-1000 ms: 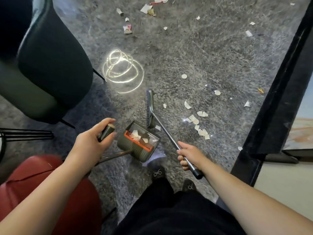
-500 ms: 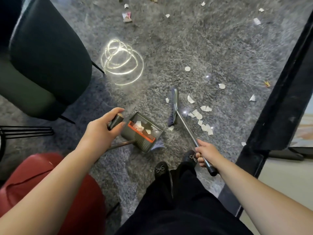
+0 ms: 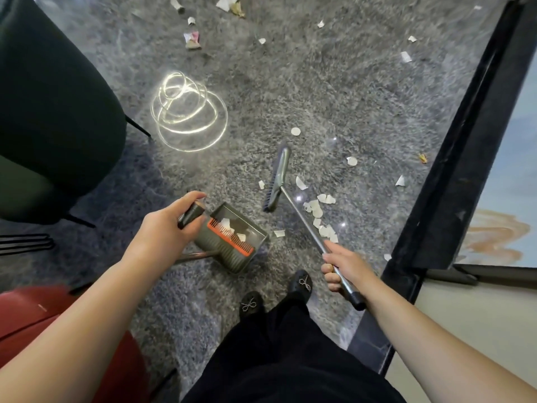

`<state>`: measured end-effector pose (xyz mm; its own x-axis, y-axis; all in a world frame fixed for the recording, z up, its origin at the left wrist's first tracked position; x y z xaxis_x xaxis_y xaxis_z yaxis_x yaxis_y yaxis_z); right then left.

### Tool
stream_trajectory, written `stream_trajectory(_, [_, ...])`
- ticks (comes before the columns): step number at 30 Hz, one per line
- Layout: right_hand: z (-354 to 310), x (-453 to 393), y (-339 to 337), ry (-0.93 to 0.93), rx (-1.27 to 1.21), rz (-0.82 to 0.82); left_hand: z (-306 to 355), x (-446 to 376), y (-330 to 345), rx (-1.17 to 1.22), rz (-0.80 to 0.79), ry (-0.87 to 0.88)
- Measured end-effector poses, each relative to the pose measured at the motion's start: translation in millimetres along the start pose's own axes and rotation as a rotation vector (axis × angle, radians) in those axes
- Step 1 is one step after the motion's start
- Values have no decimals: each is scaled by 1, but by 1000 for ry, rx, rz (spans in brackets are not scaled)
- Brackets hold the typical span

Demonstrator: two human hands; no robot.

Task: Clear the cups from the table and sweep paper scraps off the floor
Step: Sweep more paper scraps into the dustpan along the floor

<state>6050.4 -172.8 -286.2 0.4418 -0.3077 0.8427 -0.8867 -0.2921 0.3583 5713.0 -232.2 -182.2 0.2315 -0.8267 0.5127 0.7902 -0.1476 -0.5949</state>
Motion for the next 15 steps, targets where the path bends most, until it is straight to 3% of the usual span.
stream_trajectory(8, [-38, -79, 42, 73, -51, -63, 2, -13, 3, -11, 2, 15])
stream_trajectory(15, [-57, -94, 20, 72, -323, -28, 14, -30, 0, -16, -18, 15])
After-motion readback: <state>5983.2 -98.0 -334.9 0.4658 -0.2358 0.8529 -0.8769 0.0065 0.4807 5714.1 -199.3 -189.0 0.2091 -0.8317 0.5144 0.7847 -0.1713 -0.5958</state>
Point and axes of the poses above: each hand's wrist, its own x-axis away from the middle knuckle, its own y-axis out of the palm, z = x × y, the point moved 3 cm from there along -x, towards the middle knuckle, and after that the axes turned 13 degrees about -z, right-handed, at the moved point
